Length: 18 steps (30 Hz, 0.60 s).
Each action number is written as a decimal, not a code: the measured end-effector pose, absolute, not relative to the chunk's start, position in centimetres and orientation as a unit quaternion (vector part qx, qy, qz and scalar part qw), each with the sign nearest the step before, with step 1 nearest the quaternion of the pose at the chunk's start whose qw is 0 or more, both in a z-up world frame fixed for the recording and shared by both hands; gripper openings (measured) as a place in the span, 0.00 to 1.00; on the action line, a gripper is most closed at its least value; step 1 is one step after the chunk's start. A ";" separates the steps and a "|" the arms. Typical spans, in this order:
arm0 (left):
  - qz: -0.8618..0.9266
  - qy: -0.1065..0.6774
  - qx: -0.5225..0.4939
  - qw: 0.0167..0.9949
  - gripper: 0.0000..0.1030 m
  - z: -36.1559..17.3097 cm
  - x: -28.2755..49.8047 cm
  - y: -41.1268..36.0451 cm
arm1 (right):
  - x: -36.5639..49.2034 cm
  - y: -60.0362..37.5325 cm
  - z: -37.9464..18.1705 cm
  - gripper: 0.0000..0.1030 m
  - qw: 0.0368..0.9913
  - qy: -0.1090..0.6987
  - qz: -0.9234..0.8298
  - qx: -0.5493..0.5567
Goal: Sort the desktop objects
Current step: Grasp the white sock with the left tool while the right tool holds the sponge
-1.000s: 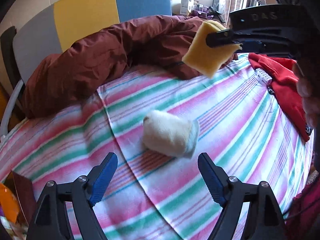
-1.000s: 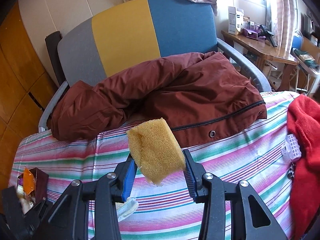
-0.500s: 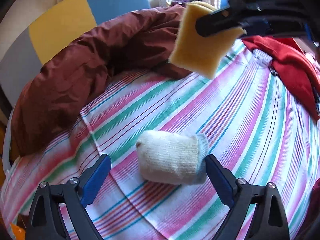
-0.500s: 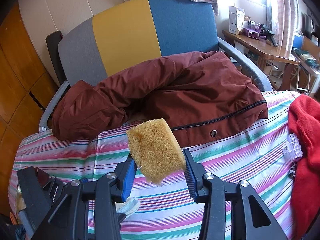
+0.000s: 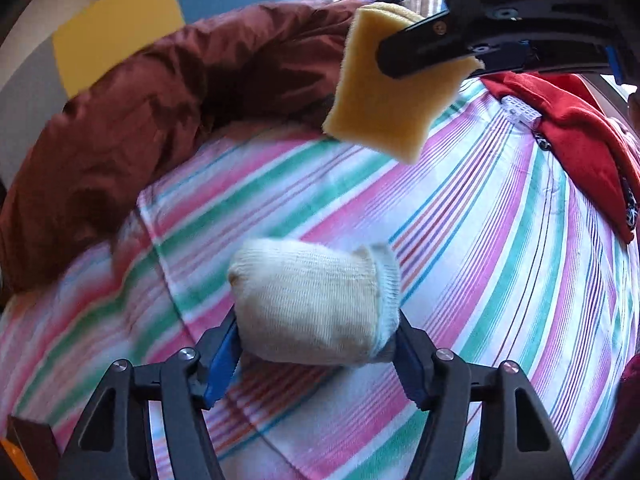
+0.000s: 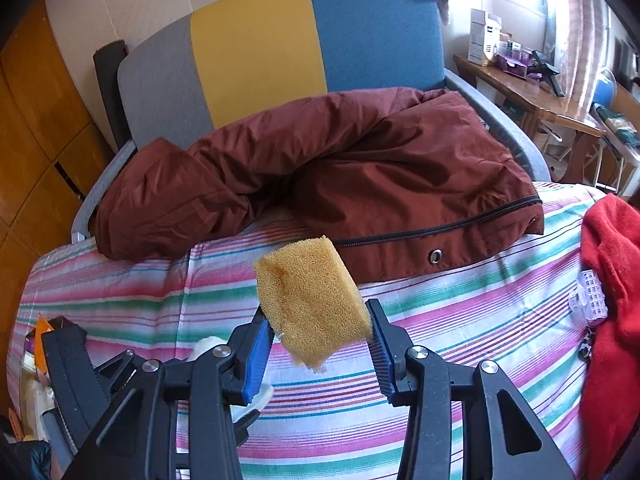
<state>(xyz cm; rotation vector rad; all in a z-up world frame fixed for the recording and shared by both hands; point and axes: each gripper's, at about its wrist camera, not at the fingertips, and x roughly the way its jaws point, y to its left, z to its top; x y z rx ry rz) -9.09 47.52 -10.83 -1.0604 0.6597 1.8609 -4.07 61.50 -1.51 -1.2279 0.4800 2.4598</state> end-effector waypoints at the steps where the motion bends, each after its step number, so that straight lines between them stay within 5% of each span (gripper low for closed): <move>1: 0.751 0.261 -0.426 0.432 0.65 -10.8 -9.1 47.2 | -4.2 61.3 -1.8 0.44 0.168 0.168 0.866 -0.440; 15: 0.784 0.192 -0.460 0.369 0.65 -10.2 -5.3 38.9 | -6.0 56.6 -4.1 0.44 0.088 0.114 0.856 -0.496; 18: 0.777 0.191 -0.472 0.371 0.72 -10.4 -4.5 38.4 | -6.1 56.1 -4.3 0.44 0.081 0.107 0.855 -0.500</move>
